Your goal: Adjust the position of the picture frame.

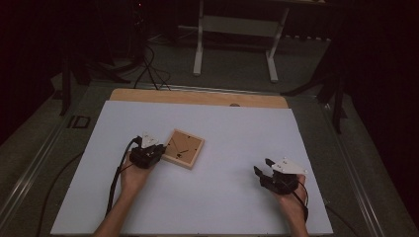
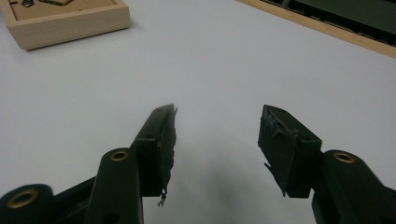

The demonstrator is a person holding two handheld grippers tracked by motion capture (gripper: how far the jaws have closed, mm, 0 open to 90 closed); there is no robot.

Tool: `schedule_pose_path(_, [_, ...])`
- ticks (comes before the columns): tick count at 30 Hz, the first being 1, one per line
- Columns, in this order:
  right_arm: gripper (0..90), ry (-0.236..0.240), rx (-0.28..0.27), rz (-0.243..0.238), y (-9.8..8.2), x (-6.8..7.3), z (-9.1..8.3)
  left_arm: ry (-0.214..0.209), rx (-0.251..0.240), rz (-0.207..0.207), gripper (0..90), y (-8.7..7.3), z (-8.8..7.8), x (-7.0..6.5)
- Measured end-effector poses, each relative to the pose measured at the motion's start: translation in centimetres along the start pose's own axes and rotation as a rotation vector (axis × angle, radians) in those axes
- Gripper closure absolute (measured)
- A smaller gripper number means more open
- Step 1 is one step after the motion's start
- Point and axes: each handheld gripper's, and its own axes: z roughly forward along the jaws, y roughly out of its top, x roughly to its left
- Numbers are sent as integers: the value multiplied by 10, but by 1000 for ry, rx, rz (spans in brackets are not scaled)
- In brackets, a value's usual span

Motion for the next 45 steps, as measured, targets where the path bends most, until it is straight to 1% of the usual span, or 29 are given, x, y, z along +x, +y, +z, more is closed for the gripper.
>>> schedule_pose_path(3, [458, 0, -1, -1, 0, 0, 0, -1, 5, 2, 810, -1, -1, -1])
schedule_pose_path(10, [457, 0, 0, -3, 0, 0, -1, 13, 18, 11, 808, -2, -5, -7])
schedule_pose_path(13, [456, 0, 0, -3, 0, 0, -1, 21, 21, 10, 808, -2, -7, -11])
schedule_pose_path(14, [455, -1, -1, -2, 0, -1, -1, 17, 23, 6, 807, -3, -8, -12])
schedule_pose_path(18, [456, 0, 1, -2, 0, -1, -1, 13, 30, -6, 805, -5, -12, -19])
schedule_pose_path(22, [456, 0, -1, -1, 0, -1, -1, 16, 39, 1, 802, -6, -17, -28])
schedule_pose_path(24, [455, 0, -2, 1, 0, -1, -2, 9, 42, 9, 799, -7, -19, -33])
schedule_pose_path(29, [455, 1, 1, -5, 0, -1, -1, -3, 39, 1, 795, -10, -23, -41])
schedule_pose_path(32, [455, 2, 2, -7, 0, 0, -1, -7, 39, 7, 793, -12, -25, -47])
schedule_pose_path(33, [455, 1, 2, -6, 0, 0, -1, -7, 42, 12, 792, -12, -26, -49])
schedule_pose_path(36, [455, 2, 2, -5, 0, 0, -1, -4, 54, 44, 791, -11, -28, -58])
schedule_pose_path(39, [455, 3, 2, -5, 0, 0, -1, -1, 55, 70, 789, -12, -30, -67])
schedule_pose_path(41, [455, 3, 2, -6, 0, 0, -1, -2, 54, 80, 788, -12, -31, -72])
schedule_pose_path(43, [454, 3, 1, -8, 0, 0, -1, -14, 56, 93, 787, -12, -31, -73])
schedule_pose_path(45, [454, 3, 0, -8, 0, 0, -1, -33, 52, 99, 783, -11, -31, -71])
